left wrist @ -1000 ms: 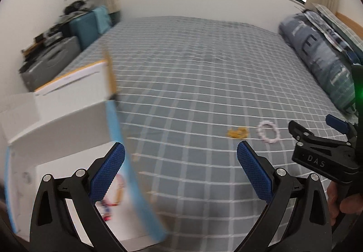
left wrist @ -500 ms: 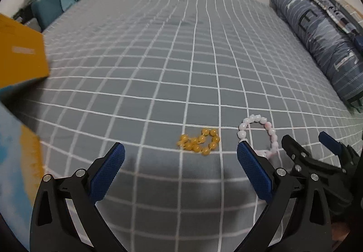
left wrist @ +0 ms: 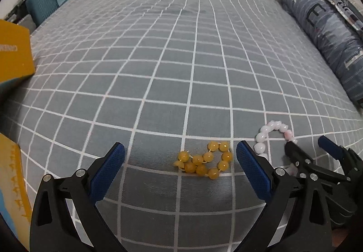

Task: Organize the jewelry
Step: 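Grasp the yellow bead bracelet with the left tool while the right tool grasps the pink-white bead bracelet, then lift both bracelets and carry them toward the white box, then lower both bracelets into the white box and open both tools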

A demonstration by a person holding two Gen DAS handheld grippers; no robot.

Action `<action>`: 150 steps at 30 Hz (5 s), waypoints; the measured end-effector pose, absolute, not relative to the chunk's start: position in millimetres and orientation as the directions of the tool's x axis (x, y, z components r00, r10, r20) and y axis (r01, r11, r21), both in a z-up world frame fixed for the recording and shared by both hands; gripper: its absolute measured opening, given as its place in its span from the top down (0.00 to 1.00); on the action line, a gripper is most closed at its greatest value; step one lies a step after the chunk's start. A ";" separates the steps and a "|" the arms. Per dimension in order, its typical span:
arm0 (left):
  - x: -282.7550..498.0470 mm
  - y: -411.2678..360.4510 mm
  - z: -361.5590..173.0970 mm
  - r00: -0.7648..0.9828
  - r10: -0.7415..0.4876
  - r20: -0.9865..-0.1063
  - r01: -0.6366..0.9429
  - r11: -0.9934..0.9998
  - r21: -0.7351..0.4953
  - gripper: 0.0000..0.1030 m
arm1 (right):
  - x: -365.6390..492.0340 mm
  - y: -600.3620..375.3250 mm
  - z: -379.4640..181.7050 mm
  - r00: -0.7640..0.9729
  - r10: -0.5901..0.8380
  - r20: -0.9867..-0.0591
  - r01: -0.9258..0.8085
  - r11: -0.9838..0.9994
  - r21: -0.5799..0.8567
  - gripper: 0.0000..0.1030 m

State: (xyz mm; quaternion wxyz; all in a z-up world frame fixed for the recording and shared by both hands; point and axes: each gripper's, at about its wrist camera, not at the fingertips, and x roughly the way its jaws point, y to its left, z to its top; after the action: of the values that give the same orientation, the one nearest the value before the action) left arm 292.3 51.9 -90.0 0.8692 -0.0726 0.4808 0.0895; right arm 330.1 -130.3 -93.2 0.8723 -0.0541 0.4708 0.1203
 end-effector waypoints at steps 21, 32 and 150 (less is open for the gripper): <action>288.4 40.5 -97.3 0.506 0.123 -0.854 -0.178 0.983 0.037 0.72 | 320.3 -118.2 -91.2 0.523 0.196 -0.829 -0.344 0.939 0.005 0.86; 276.5 41.8 -80.3 0.543 0.098 -0.834 -0.152 0.988 0.017 0.91 | 313.0 -130.9 -77.0 0.558 0.238 -0.795 -0.322 0.945 0.057 0.90; -55.7 333.0 42.5 0.407 0.383 -0.829 -0.644 0.764 0.036 0.47 | 33.5 202.4 53.8 0.431 0.472 -0.769 -0.761 0.648 -0.029 0.62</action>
State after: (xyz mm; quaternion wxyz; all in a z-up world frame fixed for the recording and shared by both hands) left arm -55.7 333.0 42.5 0.8260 -0.1463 0.4468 0.3109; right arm 33.5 202.4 53.8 0.8242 -0.1900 0.3803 0.3741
